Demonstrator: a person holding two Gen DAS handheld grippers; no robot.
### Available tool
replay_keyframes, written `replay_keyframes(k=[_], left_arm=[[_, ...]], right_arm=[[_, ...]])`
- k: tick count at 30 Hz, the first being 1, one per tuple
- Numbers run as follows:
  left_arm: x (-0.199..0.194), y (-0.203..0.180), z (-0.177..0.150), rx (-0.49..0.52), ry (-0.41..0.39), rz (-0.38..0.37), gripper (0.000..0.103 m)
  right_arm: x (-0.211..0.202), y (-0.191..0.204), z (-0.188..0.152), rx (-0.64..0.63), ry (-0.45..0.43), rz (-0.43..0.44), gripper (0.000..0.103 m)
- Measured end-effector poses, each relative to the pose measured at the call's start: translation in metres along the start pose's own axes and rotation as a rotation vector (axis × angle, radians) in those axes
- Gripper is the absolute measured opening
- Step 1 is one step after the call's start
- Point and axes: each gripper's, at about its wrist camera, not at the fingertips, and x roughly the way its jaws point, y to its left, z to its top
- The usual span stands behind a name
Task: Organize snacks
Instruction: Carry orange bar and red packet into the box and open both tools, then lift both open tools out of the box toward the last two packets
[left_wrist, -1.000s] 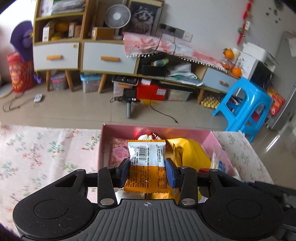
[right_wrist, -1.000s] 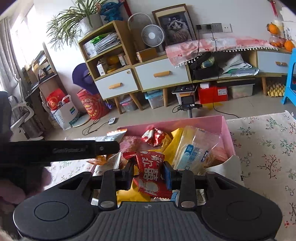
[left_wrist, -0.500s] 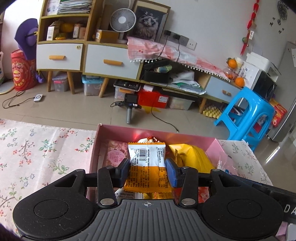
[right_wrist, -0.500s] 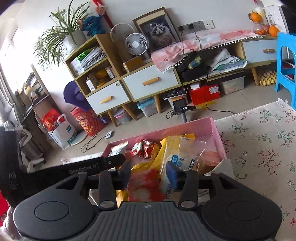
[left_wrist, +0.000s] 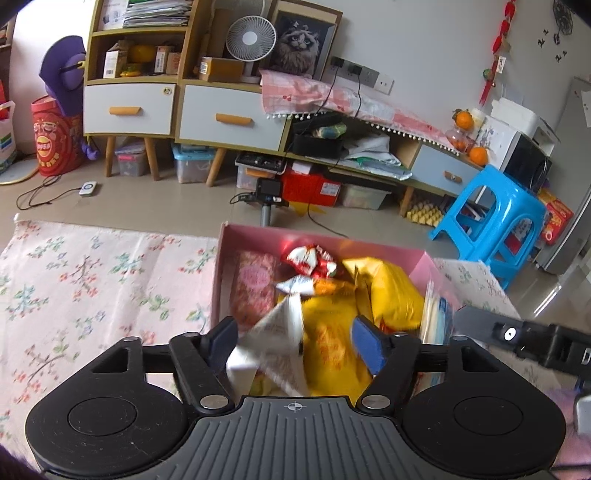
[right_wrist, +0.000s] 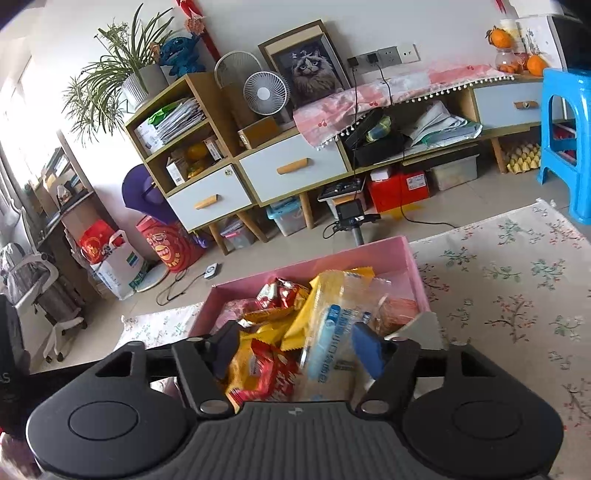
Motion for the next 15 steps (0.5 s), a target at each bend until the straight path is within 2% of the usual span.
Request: replay_keyframes(k=[7, 12, 15], left_arm=[[-0.026, 0.005, -0.024, 0.034, 0.028, 0.024, 0.080], [-0.047, 0.005, -0.043, 0.095, 0.043, 0.053, 0.088], [-0.058, 0.005, -0.055, 0.127, 0.050, 0.062, 0.090]], right_arm=[[-0.019, -0.003, -0.008, -0.045, 0.015, -0.048, 0.081], [-0.030, 0.001, -0.017, -0.063, 0.031, -0.081, 0.089], [-0.036, 0.004, -0.025, -0.078, 0.043, -0.095, 0.089]])
